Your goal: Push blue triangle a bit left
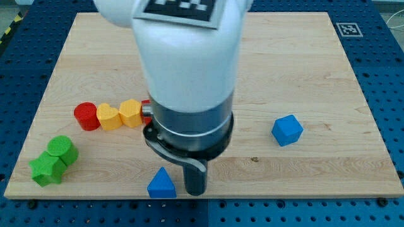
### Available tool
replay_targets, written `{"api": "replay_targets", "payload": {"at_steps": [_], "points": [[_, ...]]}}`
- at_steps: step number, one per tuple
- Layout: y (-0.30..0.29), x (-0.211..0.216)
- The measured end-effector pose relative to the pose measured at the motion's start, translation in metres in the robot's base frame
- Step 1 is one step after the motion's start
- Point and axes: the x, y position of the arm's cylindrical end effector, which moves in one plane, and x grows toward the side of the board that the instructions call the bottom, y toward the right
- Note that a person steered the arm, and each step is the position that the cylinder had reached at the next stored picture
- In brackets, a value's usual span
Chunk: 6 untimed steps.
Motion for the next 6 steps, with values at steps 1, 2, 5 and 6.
{"api": "replay_targets", "payload": {"at_steps": [1, 2, 5, 6], "points": [[-0.001, 0.000], [-0.007, 0.000], [-0.019, 0.000], [-0.024, 0.000]]}}
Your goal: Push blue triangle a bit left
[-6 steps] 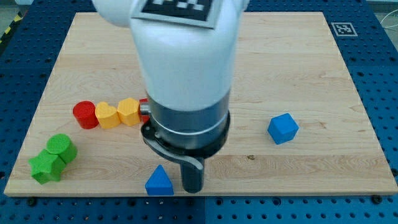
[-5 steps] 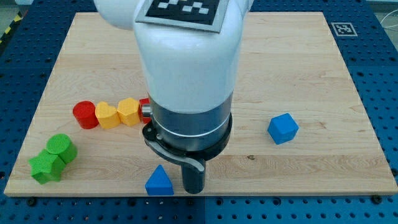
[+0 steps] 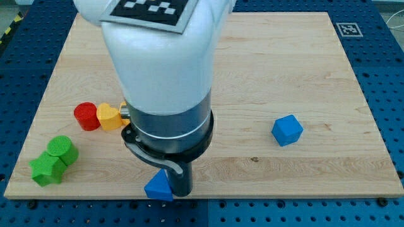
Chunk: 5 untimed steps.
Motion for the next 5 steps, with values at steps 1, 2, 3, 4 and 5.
{"api": "replay_targets", "payload": {"at_steps": [1, 2, 3, 4, 5], "points": [[-0.008, 0.000], [-0.014, -0.003], [-0.019, -0.009], [-0.024, -0.014], [-0.029, -0.018]]}}
